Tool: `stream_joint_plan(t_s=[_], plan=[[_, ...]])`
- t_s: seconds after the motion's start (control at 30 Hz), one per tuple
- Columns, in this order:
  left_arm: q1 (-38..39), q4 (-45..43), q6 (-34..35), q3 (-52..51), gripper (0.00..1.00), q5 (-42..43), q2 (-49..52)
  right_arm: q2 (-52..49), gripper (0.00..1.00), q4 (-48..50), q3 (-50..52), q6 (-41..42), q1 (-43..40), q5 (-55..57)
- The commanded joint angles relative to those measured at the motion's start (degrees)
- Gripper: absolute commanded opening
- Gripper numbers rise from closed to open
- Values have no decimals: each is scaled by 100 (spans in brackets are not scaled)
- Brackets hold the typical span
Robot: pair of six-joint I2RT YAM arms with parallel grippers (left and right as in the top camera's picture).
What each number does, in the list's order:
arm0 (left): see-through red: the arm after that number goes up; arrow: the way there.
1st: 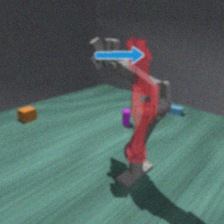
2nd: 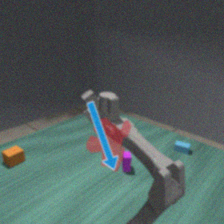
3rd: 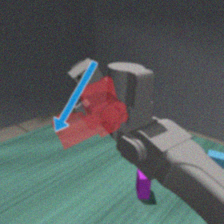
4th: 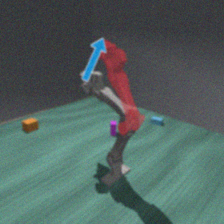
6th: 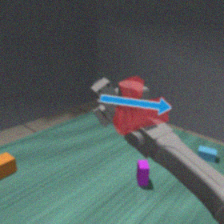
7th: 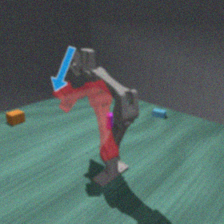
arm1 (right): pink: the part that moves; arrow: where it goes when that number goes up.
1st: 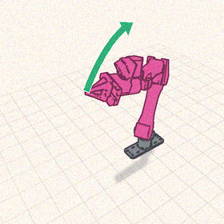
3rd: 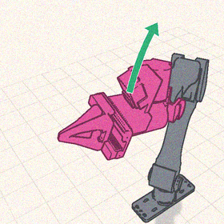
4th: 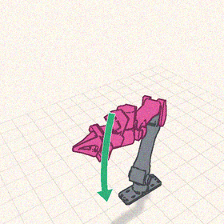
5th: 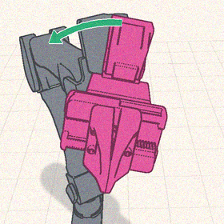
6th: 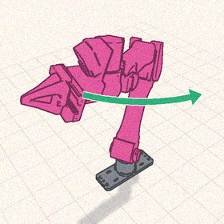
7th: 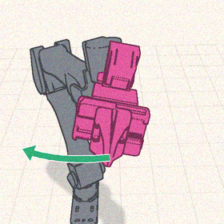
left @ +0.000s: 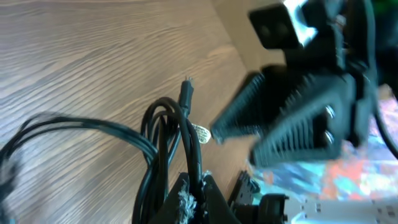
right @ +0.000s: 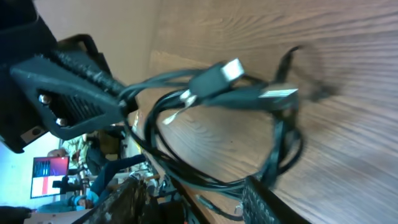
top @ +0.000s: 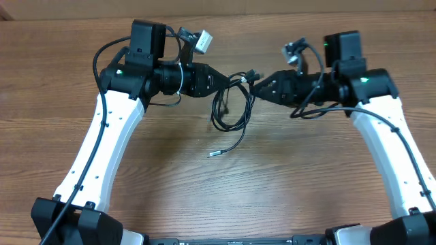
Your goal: Untangle cables
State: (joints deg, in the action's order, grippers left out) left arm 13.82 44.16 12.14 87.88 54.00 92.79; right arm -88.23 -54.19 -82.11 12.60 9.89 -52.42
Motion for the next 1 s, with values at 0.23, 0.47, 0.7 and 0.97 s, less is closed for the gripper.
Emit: stream_joint_plan(t_s=[0.23,0.47,0.7,0.97], plan=[[46,50,3921,87,5,-1394,-22,164,48,901,-35,1421,590,699],[50,129,5836,87,5,-1067,-22,105,48,848,-26,728,1062,1814],[57,157,5982,87,5,-940,-22,-22,45,990,-24,-313,1532,1781],[188,195,5960,87,4,-973,-22,-146,40,1287,-24,-308,1690,1788]])
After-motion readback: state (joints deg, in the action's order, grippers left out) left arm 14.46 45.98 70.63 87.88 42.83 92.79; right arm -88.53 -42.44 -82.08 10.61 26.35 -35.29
